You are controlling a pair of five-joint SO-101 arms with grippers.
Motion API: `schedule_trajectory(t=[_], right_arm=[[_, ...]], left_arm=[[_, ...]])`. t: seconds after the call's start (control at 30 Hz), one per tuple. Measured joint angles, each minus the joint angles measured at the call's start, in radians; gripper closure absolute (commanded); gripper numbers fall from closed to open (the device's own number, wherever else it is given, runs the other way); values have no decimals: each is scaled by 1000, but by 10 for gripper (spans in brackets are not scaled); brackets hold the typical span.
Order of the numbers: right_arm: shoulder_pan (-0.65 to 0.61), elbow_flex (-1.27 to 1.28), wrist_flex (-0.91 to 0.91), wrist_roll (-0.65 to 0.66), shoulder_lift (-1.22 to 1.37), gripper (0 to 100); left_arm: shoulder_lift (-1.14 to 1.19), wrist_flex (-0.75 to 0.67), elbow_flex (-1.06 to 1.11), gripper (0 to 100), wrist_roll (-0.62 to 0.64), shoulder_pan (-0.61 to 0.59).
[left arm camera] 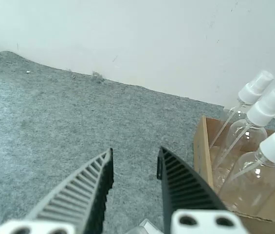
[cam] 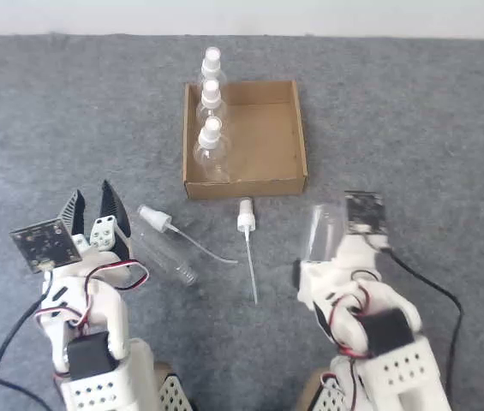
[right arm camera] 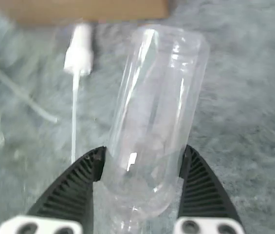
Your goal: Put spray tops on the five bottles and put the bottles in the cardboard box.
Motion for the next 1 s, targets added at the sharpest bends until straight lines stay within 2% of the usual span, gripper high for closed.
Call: schedule_trajectory(t=[0.43,0.7,0.87,1.0], right_arm=[[172,212,5,-278,-427,923],[296,236,5,-422,-434,919],[321,299,2,-446,-434,916],[321,359,-55,-446,-434,831]], left_arm=[[0,0,0,859,0,0],[0,0,0,859,0,0],[0,0,0,859,0,0],[0,0,0,859,0,0]])
